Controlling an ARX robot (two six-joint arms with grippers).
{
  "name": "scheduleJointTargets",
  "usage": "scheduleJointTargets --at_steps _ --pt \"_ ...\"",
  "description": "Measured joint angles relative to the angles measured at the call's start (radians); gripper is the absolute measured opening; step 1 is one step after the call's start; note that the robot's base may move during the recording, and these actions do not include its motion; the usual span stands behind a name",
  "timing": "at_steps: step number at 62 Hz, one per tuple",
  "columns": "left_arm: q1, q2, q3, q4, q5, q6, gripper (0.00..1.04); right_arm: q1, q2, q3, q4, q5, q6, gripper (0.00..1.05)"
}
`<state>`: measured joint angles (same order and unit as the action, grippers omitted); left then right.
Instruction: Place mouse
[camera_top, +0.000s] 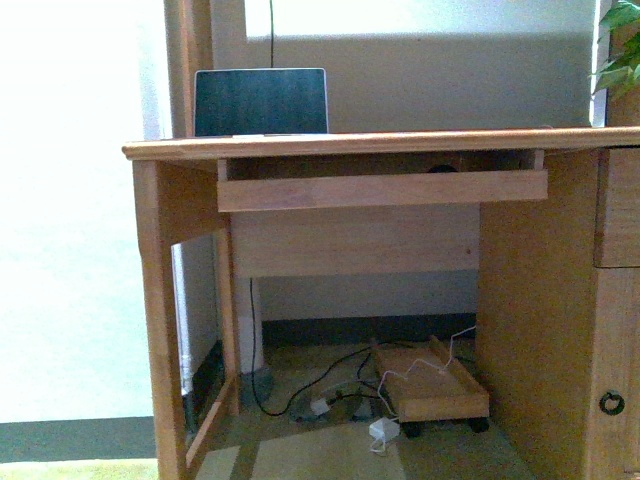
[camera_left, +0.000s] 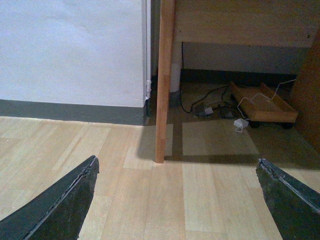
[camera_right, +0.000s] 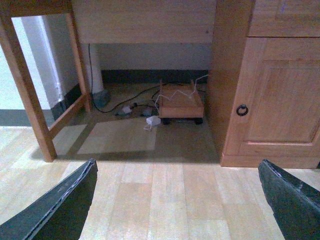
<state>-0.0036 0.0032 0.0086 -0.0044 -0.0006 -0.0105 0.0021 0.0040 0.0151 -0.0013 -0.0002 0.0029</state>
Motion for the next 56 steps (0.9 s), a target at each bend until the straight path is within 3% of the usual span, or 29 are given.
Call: scheduleJointTargets --at_steps 56 --pt "0.0 0.0 0.0 0.0 0.0 0.0 0.97 0.0 0.0 0.0 0.0 0.0 0.0 0.97"
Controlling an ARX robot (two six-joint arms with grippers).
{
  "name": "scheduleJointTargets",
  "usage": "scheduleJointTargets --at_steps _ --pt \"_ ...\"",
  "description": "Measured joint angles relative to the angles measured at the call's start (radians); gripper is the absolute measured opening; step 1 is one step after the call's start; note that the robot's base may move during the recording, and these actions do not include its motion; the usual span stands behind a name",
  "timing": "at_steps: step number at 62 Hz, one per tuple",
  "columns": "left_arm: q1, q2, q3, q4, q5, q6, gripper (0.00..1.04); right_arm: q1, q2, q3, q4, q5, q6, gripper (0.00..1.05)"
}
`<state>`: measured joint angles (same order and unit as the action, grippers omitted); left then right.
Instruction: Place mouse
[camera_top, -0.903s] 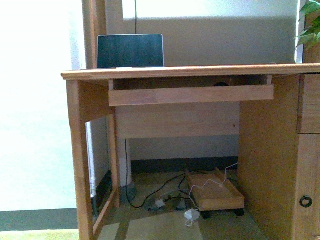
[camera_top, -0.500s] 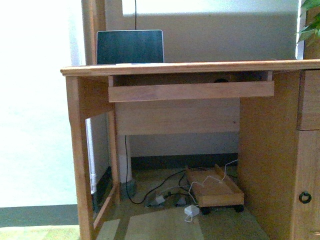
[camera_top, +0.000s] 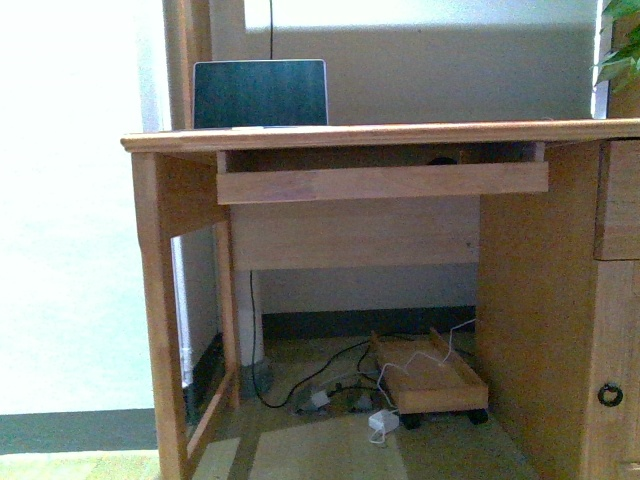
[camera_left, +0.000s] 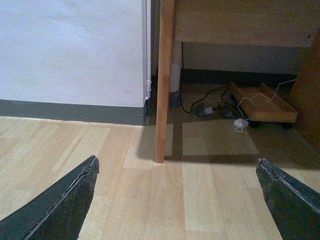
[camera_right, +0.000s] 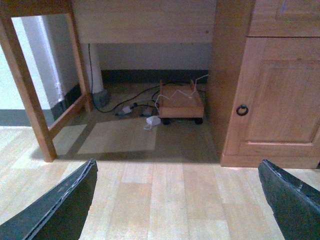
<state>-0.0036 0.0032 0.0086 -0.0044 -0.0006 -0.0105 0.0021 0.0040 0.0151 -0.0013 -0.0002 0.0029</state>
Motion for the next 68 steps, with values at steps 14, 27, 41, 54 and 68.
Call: scheduleJointTargets --at_steps 14,27,41,54,68 --pt "0.0 0.0 0.0 0.0 0.0 0.0 0.97 0.0 0.0 0.0 0.0 0.0 0.0 0.97" --pt "0.0 0.0 0.0 0.0 0.0 0.0 0.97 0.0 0.0 0.0 0.0 0.0 0.0 0.97" --pt "0.0 0.0 0.0 0.0 0.0 0.0 0.97 0.0 0.0 0.0 0.0 0.0 0.0 0.97" --pt "0.0 0.0 0.0 0.0 0.0 0.0 0.97 0.0 0.0 0.0 0.0 0.0 0.0 0.97" --pt "0.0 0.0 0.0 0.0 0.0 0.0 0.97 0.0 0.0 0.0 0.0 0.0 0.0 0.97"
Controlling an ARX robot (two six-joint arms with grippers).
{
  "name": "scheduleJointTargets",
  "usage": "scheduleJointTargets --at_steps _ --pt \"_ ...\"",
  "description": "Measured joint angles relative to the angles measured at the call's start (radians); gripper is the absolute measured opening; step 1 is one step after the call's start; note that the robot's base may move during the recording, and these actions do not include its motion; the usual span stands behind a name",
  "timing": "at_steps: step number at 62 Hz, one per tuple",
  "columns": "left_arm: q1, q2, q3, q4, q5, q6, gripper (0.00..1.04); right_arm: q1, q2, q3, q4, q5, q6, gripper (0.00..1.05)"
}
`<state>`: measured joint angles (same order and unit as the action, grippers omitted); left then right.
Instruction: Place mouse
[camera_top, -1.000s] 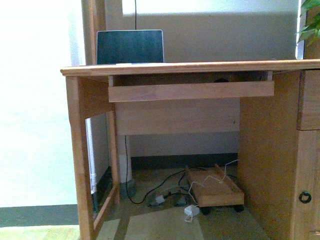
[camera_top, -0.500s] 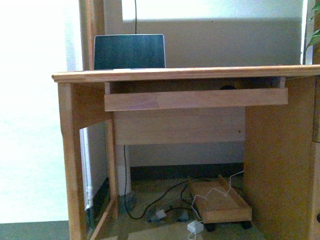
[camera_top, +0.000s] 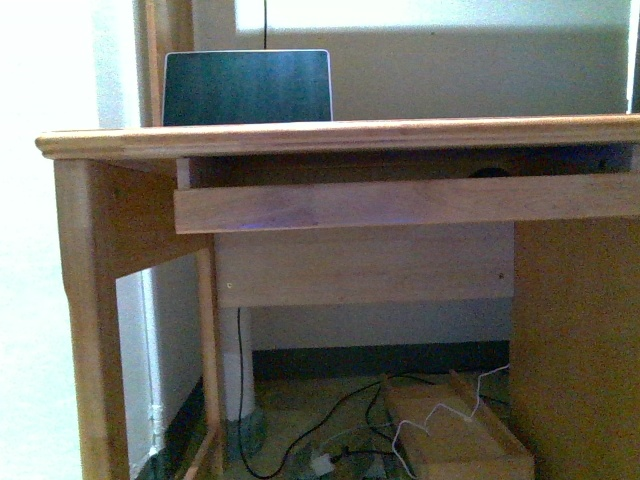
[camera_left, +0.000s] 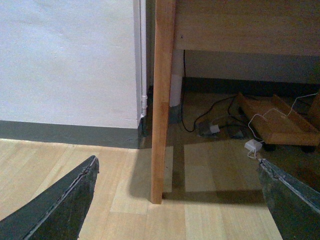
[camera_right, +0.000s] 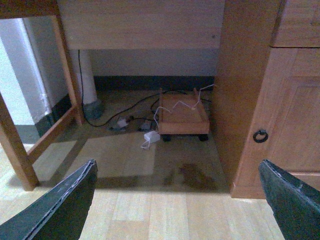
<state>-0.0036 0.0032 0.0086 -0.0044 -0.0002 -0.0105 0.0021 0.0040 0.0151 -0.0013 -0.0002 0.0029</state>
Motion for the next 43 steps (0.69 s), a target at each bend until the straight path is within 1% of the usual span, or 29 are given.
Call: scheduleJointTargets --at_steps 43 --pt "0.0 -0.001 0.0 0.0 0.0 0.0 0.97 0.0 0.0 0.0 0.0 0.0 0.0 0.97"
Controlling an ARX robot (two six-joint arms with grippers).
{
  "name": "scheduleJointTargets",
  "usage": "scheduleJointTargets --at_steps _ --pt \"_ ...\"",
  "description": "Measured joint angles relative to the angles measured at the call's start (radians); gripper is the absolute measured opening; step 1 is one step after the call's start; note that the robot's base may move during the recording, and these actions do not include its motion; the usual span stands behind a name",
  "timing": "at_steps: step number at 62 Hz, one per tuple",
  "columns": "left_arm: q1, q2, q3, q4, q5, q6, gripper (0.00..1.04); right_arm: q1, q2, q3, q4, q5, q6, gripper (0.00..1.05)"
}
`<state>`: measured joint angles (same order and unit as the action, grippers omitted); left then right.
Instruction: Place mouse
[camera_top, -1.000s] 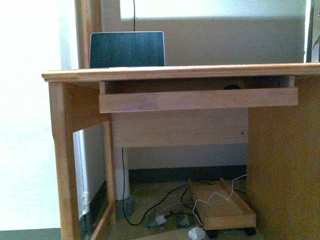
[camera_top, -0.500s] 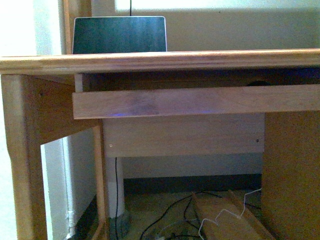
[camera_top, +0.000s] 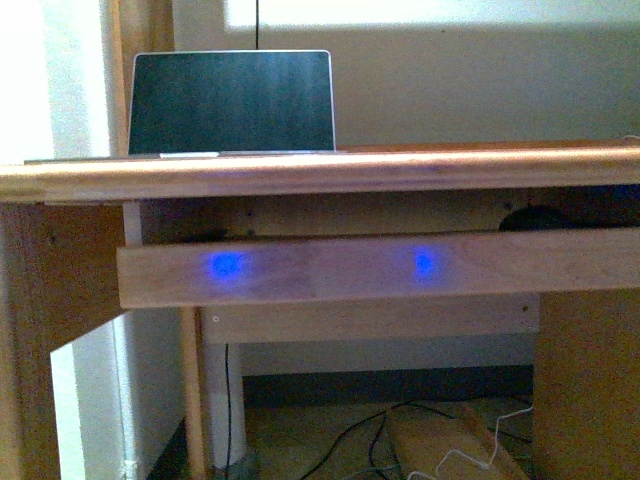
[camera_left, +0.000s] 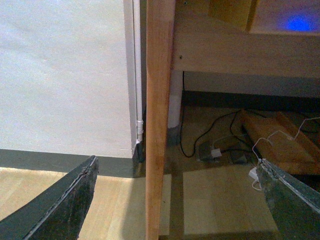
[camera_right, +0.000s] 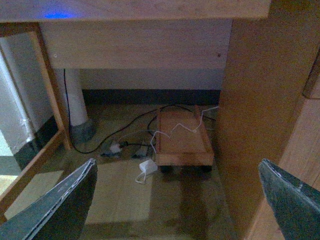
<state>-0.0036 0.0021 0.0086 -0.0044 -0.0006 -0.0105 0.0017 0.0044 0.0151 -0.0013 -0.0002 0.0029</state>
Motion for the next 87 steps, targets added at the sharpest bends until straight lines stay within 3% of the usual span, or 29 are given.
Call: scheduleJointTargets --at_steps 41,46,51,60,66,73,77,87 --pt "0.0 0.0 0.0 0.0 0.0 0.0 0.97 0.0 0.0 0.0 0.0 0.0 0.0 0.97" --pt "0.005 0.081 0.055 -0.14 0.102 -0.02 0.97 0.0 0.0 0.0 0.0 0.0 0.0 0.97" --pt "0.005 0.209 0.068 -0.132 0.172 0.014 0.97 0.0 0.0 0.0 0.0 0.0 0.0 0.97" --pt "0.099 0.558 0.07 0.187 0.268 0.229 0.97 0.0 0.0 0.0 0.0 0.0 0.0 0.97" --pt "0.177 1.024 0.133 0.686 0.329 0.564 0.97 0.0 0.0 0.0 0.0 0.0 0.0 0.97" --pt "0.182 1.392 0.243 1.049 0.408 0.86 0.97 0.0 0.0 0.0 0.0 0.0 0.0 0.97" --pt "0.17 1.545 0.301 1.168 0.456 0.998 0.97 0.0 0.0 0.0 0.0 0.0 0.0 0.97" --pt "0.105 1.79 0.415 1.233 0.529 1.23 0.97 0.0 0.0 0.0 0.0 0.0 0.0 0.97"
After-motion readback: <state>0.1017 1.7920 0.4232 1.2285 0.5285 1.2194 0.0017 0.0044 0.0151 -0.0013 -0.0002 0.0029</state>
